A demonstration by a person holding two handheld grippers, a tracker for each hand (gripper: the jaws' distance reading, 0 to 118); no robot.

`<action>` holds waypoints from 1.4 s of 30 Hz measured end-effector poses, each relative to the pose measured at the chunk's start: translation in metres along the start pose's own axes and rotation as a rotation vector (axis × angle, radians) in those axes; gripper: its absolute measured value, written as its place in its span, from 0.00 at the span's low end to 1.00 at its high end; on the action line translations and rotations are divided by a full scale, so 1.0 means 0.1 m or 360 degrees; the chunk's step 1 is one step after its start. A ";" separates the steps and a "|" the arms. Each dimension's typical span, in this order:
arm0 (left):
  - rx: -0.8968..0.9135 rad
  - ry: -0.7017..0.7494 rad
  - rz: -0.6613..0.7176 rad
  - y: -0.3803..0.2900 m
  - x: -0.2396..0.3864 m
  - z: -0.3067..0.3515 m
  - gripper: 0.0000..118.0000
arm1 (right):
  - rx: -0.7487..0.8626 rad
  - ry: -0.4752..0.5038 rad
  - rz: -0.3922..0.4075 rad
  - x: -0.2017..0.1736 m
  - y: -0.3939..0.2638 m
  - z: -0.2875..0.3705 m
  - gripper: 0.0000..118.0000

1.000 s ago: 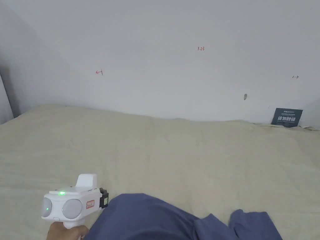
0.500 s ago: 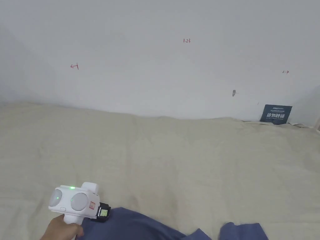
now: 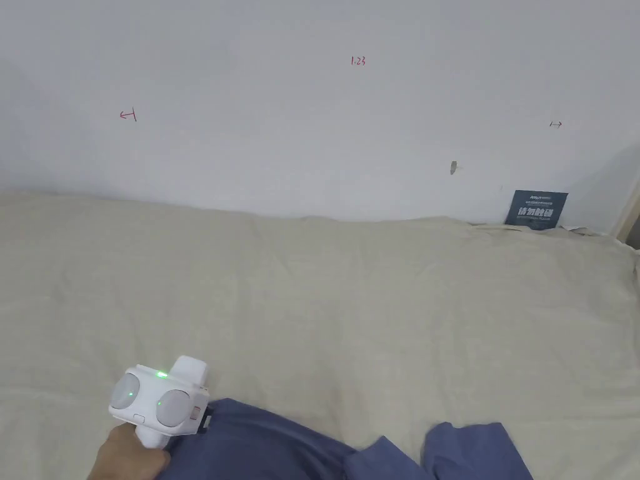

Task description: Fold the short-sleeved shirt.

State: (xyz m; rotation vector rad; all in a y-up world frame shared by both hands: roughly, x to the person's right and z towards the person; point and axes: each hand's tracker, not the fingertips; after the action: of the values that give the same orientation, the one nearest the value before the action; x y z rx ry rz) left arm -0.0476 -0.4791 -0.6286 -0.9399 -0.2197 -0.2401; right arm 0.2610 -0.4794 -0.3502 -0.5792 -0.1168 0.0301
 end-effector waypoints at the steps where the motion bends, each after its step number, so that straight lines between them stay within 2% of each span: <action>1: 0.0013 -0.0011 0.0036 0.00 -0.03 0.04 0.00 | -0.0006 -0.0003 -0.0009 0.03 0.01 0.00 0.00; 5: 0.0101 -0.0060 0.0086 -0.03 -0.13 0.29 0.00 | -0.0039 -0.0065 -0.0060 0.26 0.06 0.01 0.00; 12: 0.0247 -0.0108 0.0125 -0.11 -0.25 0.74 0.00 | -0.0251 -0.0203 -0.0220 0.94 0.21 -0.20 0.06; 16: 0.0281 -0.0111 0.0125 -0.13 -0.25 0.86 0.00 | -0.0438 -0.0229 -0.0275 1.31 0.28 -0.48 0.42; 18: 0.0298 -0.0109 0.0123 -0.16 -0.24 0.89 0.00 | -0.0510 -0.0226 -0.0293 1.44 0.30 -0.64 0.49; 20: 0.0298 -0.0105 0.0129 -0.18 -0.22 0.92 0.00 | -0.0601 -0.0213 -0.0358 1.51 0.28 -0.81 0.51; 23: 0.0297 -0.0102 0.0152 -0.21 -0.21 0.93 0.00 | -0.0734 -0.0179 -0.0389 1.54 0.19 -1.04 0.51; 26: 0.0288 -0.0097 0.0160 -0.23 -0.20 0.93 0.00 | -0.0716 -0.0240 -0.0293 1.45 0.15 -1.08 0.48; 27: 0.0288 -0.0094 0.0156 -0.25 -0.19 0.93 0.00 | -0.0721 -0.0250 -0.0287 1.42 0.18 -1.07 0.39; 28: 0.0283 -0.0093 0.0158 -0.25 -0.18 0.94 0.00 | -0.0717 -0.0208 -0.0318 1.42 0.20 -1.04 0.16; 29: 0.0284 -0.0092 0.0157 -0.26 -0.17 0.95 0.00 | -0.0716 -0.0210 -0.0327 1.36 0.21 -1.01 0.02; 33: 0.0286 -0.0090 0.0153 -0.28 -0.17 0.98 0.00 | -0.0689 -0.0210 -0.0315 1.37 0.17 -1.00 0.02; 34: 0.0288 -0.0085 0.0154 -0.28 -0.16 0.99 0.00 | -0.0661 -0.0190 -0.0430 1.42 0.17 -0.97 0.01; 36: 0.0301 -0.0086 0.0158 -0.29 -0.18 1.04 0.00 | -0.0599 -0.0148 -0.0535 1.51 0.19 -0.87 0.01; 42: 0.0357 -0.0086 0.0186 -0.25 -0.25 1.22 0.00 | -0.0481 -0.0094 -0.0490 1.57 0.35 -0.56 0.00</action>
State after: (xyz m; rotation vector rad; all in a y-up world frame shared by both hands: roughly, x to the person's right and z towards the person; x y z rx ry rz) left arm -0.0892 -0.3911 -0.5470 -0.7341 -0.2354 -0.0800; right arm 0.4236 -0.4710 -0.3994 -0.8568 -0.2701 -0.2737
